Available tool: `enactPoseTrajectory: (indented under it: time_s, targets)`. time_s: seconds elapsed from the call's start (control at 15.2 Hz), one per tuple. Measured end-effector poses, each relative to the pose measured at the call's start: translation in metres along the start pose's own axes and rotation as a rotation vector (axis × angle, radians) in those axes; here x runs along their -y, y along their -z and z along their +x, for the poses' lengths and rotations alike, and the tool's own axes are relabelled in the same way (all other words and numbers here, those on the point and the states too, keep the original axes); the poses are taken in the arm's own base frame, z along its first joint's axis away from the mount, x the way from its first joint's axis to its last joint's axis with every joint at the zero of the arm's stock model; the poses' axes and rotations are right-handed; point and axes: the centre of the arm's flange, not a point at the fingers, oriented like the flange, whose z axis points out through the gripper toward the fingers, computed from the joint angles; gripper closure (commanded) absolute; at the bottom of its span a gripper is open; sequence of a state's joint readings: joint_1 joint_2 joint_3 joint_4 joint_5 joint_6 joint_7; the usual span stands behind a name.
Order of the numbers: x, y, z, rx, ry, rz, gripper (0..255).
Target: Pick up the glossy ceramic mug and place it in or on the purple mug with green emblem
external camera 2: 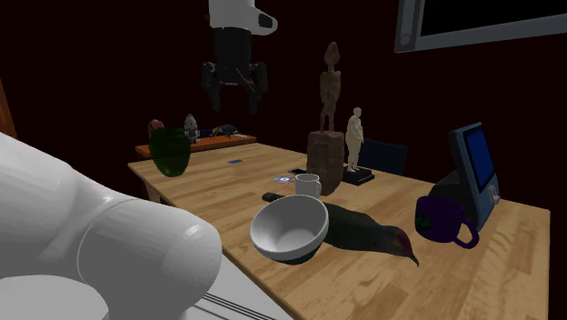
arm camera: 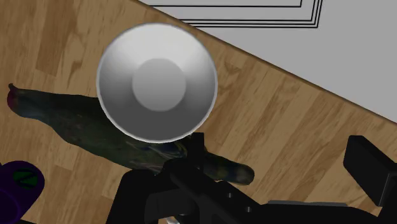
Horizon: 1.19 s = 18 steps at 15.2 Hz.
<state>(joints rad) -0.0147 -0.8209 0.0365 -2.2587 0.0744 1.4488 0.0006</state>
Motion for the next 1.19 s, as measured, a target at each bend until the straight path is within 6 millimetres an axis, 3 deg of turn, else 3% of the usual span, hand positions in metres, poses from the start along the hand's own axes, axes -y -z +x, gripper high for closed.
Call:
enactPoseTrajectory:
  time_s: [0.13, 0.33, 1.19]
  targets:
    - [0.000, -0.005, 0.005, 0.001, 0.000, -0.002, 0]
    - [-0.002, -0.024, 0.031, 0.001, 0.003, -0.009, 0]
    - [-0.009, -0.123, 0.169, -0.002, 0.016, -0.049, 0]
